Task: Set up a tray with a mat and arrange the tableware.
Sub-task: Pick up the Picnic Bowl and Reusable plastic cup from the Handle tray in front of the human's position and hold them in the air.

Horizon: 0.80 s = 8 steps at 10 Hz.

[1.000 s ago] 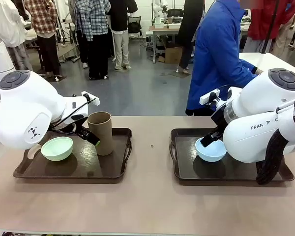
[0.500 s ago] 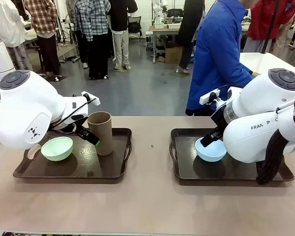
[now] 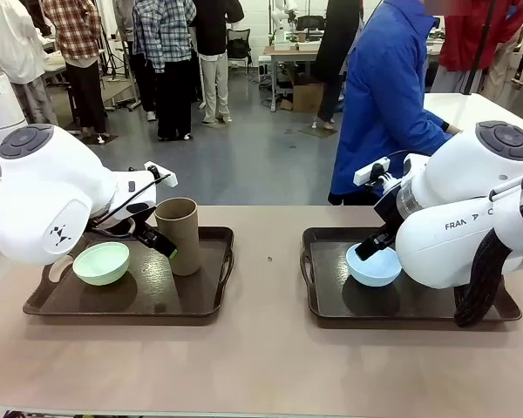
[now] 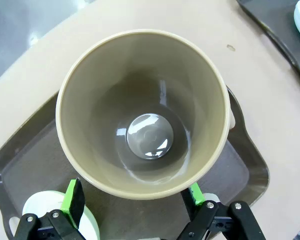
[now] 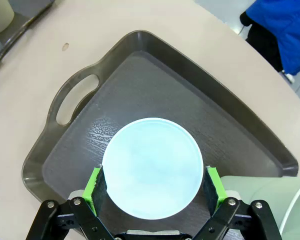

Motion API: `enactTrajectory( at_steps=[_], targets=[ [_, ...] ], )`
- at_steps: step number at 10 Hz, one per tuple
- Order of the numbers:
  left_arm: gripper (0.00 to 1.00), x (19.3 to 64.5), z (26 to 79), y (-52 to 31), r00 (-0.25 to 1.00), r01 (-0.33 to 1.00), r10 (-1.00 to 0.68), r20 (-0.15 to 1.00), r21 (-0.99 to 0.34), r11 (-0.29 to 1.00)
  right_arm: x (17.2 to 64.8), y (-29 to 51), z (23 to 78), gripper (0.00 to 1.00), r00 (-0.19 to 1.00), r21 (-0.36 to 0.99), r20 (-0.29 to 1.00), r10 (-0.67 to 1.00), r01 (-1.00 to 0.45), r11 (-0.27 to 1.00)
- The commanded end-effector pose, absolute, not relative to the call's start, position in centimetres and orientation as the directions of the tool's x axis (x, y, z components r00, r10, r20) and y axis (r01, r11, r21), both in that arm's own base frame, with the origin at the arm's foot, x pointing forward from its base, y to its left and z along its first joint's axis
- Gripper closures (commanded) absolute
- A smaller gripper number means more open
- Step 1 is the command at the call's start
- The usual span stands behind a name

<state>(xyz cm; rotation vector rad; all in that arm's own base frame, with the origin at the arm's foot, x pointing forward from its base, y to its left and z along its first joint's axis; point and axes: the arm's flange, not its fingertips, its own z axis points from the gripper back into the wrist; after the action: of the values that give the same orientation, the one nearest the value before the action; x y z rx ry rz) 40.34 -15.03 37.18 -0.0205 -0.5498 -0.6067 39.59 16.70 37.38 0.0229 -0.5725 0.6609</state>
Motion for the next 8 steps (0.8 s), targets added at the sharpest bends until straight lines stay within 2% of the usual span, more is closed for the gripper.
enactTrajectory(
  at_steps=[1, 4, 5, 6, 8],
  targets=[
    [0.0, 40.3, 37.2, -15.0, 0.683, 0.546, -0.536, 0.496, 0.139, 0.826, 39.6, 16.7, 37.4, 0.0, 0.642, -0.157, 0.509, 0.574, -0.586, 0.795],
    [0.0, 40.3, 37.2, -15.0, 0.683, 0.546, -0.536, 0.496, 0.139, 0.826, 39.6, 16.7, 37.4, 0.0, 0.642, -0.157, 0.509, 0.574, -0.586, 0.795],
    [0.0, 40.3, 37.2, -15.0, 0.683, 0.547, -0.536, 0.496, 0.139, 0.826, 38.0, 17.0, 37.6, 0.0, 0.647, -0.182, 0.485, 0.588, -0.583, 0.792],
    [0.0, 36.9, 38.7, -13.4, 0.665, 0.607, -0.608, 0.433, 0.16, 0.778, 34.9, 17.0, 38.5, 0.0, 0.71, -0.147, 0.425, 0.561, -0.558, 0.817],
    [0.0, 32.6, 41.5, -9.7, 0.727, 0.586, -0.577, 0.373, 0.102, 0.804, 29.1, 16.1, 39.9, 0.0, 0.79, -0.09, 0.358, 0.499, -0.502, 0.86]
  ],
)
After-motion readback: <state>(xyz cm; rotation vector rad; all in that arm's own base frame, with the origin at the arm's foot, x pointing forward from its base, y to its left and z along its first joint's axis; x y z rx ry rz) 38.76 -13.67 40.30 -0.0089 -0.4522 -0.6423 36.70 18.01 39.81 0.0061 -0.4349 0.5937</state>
